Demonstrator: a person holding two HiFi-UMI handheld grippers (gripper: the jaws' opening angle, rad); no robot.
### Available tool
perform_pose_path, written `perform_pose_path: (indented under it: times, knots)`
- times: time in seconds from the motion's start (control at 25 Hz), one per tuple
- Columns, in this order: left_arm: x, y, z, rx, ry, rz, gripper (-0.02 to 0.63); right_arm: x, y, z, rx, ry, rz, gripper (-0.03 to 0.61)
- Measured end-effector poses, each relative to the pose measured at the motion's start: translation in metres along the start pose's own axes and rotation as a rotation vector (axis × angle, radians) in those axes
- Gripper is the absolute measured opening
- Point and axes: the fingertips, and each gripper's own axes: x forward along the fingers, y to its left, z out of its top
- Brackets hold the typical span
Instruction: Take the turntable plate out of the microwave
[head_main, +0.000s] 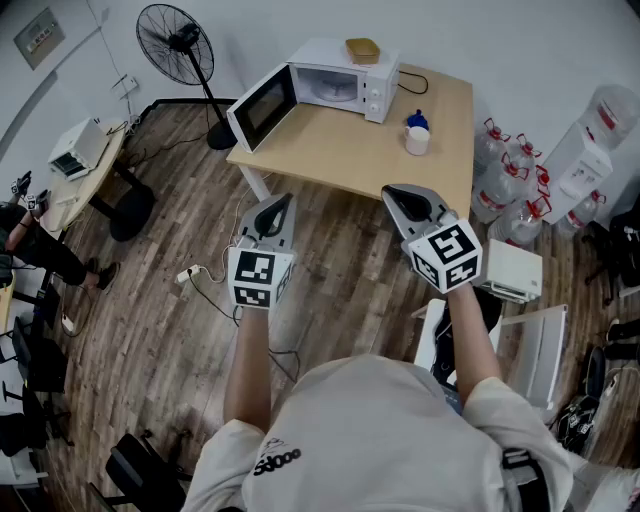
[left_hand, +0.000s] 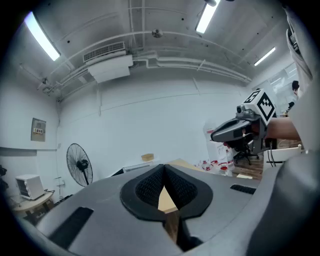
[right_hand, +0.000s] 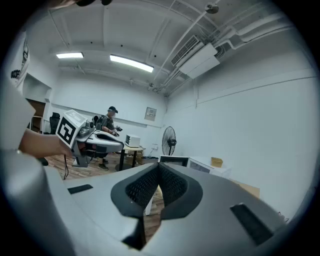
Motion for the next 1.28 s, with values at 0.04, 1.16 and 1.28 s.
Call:
perform_pose_path:
  times: [0.04,1.16,1.28]
  knots:
    - [0.0,0.003,-0.001,0.002,-0.002,-0.006,0.018,0.003,0.0,0.001,0.011,-0.008,-0.005,0.005]
    - [0.194,0.104,-0.058,-0.038,0.053,-0.053,0.018,0.176,-0.144,-0.035,0.069,-0.038,0.024,0.005]
    - [0.255,0.119,-0.052,-0.041,0.057,-0.057,0.018,0.213,-0.189,-0.04,0.062,-0.028,0.058,0.005]
